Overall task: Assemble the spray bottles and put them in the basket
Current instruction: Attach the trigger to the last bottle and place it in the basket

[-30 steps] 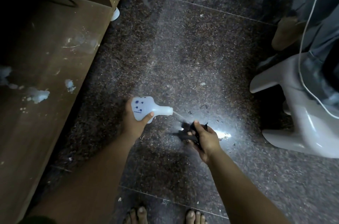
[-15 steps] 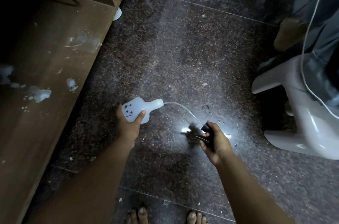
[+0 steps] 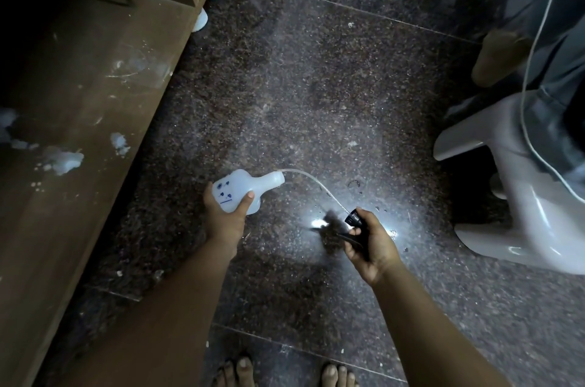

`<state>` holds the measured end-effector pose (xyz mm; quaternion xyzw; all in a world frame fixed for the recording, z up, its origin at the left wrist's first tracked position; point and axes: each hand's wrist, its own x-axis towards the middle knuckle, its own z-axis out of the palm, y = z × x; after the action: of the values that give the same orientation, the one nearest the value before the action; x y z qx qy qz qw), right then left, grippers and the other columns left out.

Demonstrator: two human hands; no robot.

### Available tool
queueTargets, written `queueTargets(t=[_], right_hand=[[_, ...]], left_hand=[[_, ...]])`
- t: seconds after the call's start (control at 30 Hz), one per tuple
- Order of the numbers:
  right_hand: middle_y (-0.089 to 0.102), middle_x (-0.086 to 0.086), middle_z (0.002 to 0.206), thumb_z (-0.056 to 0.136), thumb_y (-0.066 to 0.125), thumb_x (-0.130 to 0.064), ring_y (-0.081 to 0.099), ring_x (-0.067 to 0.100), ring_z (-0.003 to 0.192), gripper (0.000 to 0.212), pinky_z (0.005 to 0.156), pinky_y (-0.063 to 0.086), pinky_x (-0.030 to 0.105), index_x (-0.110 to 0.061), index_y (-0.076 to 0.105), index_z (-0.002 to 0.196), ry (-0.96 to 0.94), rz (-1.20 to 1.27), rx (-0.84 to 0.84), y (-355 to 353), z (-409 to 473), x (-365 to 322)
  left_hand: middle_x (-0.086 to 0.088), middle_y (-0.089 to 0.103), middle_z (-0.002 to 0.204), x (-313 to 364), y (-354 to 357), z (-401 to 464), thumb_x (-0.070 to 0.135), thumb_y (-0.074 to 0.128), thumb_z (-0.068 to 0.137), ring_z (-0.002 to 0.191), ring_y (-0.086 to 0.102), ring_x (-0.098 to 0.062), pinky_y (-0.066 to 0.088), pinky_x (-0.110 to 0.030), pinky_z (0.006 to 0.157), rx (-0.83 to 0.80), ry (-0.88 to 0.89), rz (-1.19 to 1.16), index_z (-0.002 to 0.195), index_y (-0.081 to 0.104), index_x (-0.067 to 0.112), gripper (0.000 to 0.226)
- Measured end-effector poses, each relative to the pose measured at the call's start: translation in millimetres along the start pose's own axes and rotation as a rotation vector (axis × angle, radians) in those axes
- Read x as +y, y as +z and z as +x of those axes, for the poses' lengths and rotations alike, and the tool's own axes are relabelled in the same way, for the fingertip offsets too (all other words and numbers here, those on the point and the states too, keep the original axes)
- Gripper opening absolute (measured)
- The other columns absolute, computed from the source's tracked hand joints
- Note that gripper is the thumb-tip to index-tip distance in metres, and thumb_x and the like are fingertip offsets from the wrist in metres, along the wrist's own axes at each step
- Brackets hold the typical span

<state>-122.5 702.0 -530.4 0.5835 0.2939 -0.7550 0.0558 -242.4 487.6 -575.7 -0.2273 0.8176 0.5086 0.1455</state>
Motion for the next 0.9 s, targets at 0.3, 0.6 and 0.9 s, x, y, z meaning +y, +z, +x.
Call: queueTargets(t=[0.3, 0.6, 0.9], right_hand=[[0.051, -0.004, 0.045, 0.086, 0.063, -0.031, 0.051, 0.006, 0.037, 0.021, 0.037, 0.047, 0.015, -0.015, 0.060, 0.074, 0.080, 0.041, -0.039, -11, 3, 14], [0.062, -0.003, 0.045, 0.089, 0.058, -0.030, 0.058, 0.006, 0.037, 0.047, 0.036, 0.047, 0.013, -0.015, 0.069, 0.046, 0.023, 0.184, -0.055, -7, 2, 8], [0.056, -0.003, 0.051, 0.086, 0.063, -0.033, 0.055, 0.007, 0.044, 0.023, 0.038, 0.048, 0.015, -0.013, 0.062, 0.075, 0.086, 0.074, 0.003, -8, 3, 8]], left_hand=[[-0.015, 0.038, 0.146, -5, -8, 2, 0.025, 0.080, 0.075, 0.131, 0.042, -0.028, 0.036, -0.032, 0.104, -0.003, -0.003, 0.013, 0.147, 0.023, 0.013, 0.092], [-0.014, 0.040, 0.145, -6, -7, 1, 0.026, 0.081, 0.074, 0.130, 0.043, -0.028, 0.038, -0.037, 0.106, -0.022, -0.007, 0.032, 0.147, 0.024, 0.015, 0.093], [-0.013, 0.038, 0.146, -11, -7, 6, 0.028, 0.081, 0.072, 0.131, 0.043, -0.028, 0.038, -0.036, 0.106, -0.013, -0.001, 0.029, 0.146, 0.024, 0.017, 0.094]])
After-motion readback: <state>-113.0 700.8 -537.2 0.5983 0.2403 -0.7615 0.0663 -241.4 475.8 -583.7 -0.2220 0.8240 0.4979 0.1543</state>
